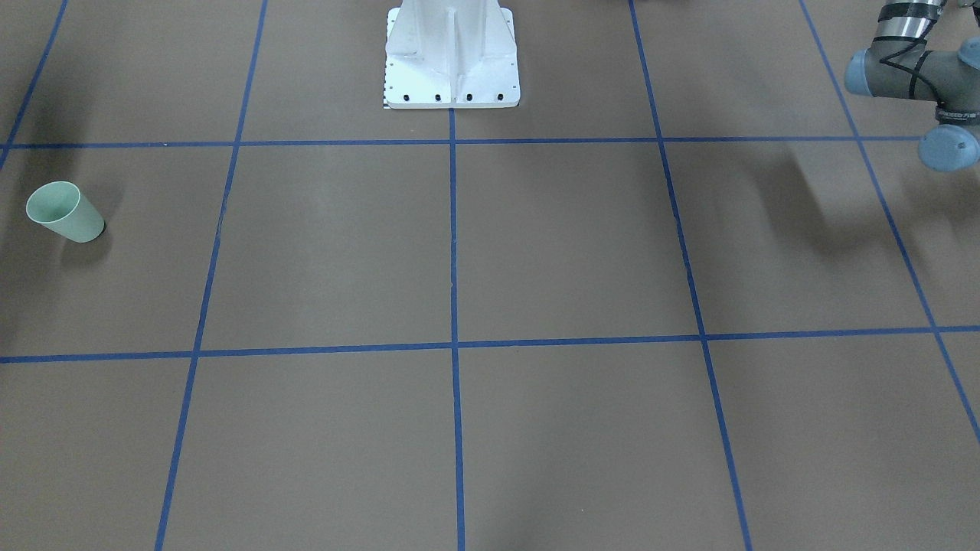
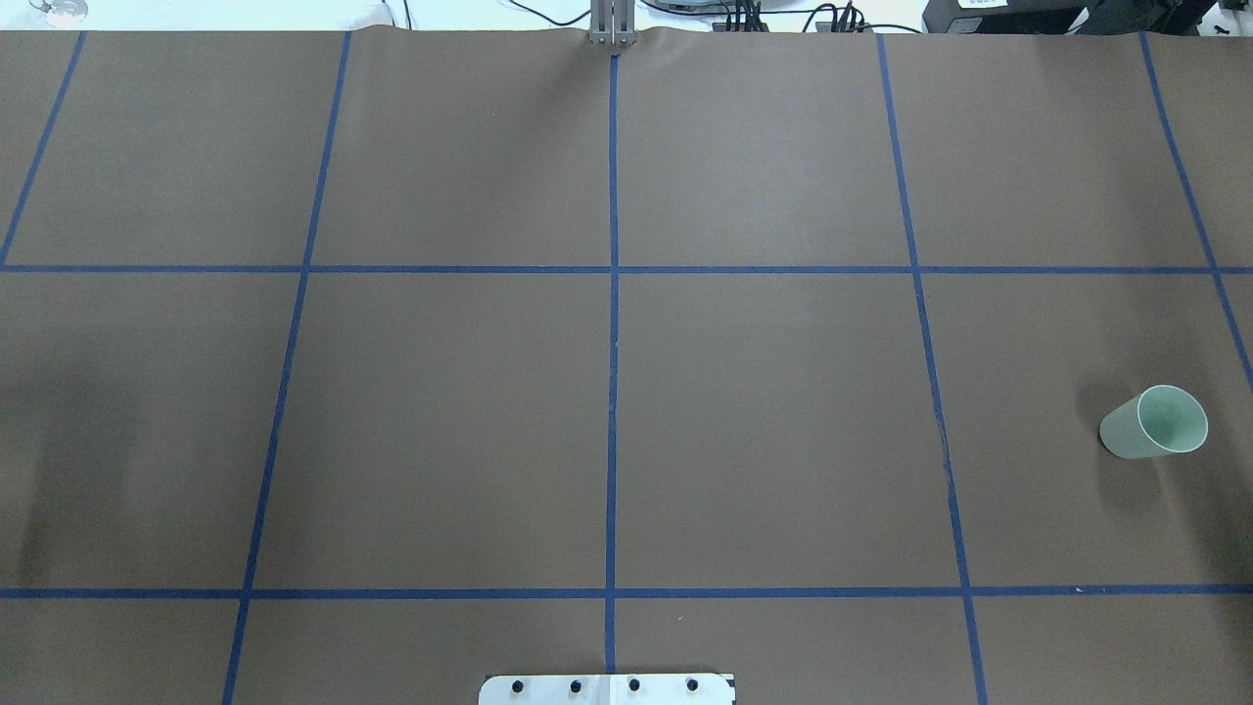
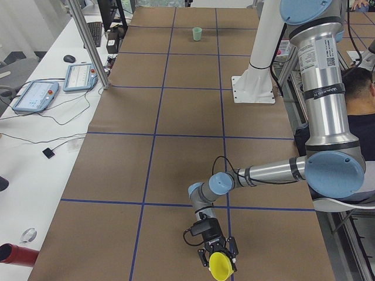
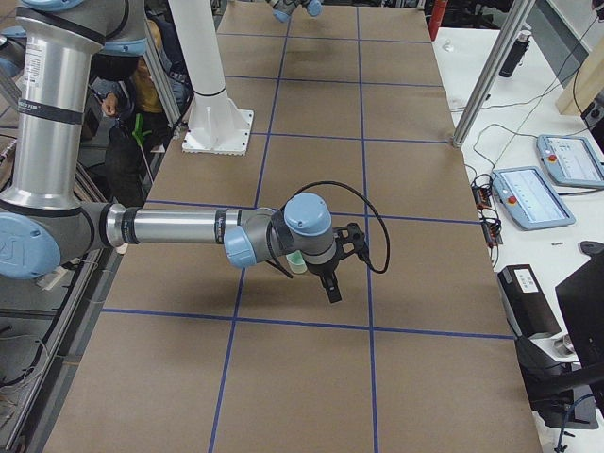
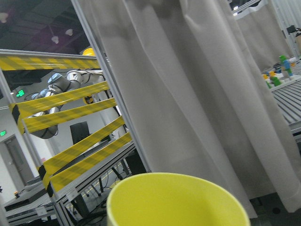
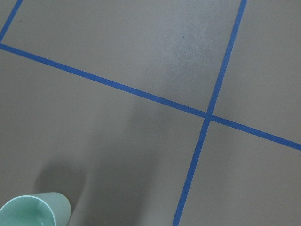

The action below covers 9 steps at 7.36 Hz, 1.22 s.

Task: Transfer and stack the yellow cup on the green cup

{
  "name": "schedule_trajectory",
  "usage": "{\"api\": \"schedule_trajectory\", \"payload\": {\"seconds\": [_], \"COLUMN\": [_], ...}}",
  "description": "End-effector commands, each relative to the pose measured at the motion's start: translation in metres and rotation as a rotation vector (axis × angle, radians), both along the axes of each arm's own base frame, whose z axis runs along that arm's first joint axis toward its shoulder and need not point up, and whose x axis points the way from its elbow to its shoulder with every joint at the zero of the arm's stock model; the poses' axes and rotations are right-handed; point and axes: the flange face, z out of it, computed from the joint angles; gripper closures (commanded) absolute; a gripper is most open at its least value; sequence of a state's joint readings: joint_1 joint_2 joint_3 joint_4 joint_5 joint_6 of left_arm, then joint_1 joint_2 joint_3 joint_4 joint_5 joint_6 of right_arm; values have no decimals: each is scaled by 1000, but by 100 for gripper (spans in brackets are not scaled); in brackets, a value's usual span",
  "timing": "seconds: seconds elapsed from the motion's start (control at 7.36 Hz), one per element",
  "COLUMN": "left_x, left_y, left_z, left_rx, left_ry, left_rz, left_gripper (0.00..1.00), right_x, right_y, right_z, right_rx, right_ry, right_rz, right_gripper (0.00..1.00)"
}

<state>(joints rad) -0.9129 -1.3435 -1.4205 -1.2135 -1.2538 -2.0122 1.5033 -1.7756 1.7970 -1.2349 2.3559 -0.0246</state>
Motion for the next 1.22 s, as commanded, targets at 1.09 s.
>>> {"api": "schedule_trajectory", "payload": {"seconds": [1.09], "left_x": [-60], "left_y": [-72], "left_z": [-33], "left_rx": [199], "left_ry": [265], "left_rz": [343], "left_gripper": [81], "right_x": [3], "right_y": [3], "right_z": [2], "right_rx": [-46], "right_ry": [-13], "right_rz": [45], "right_gripper": [0]}}
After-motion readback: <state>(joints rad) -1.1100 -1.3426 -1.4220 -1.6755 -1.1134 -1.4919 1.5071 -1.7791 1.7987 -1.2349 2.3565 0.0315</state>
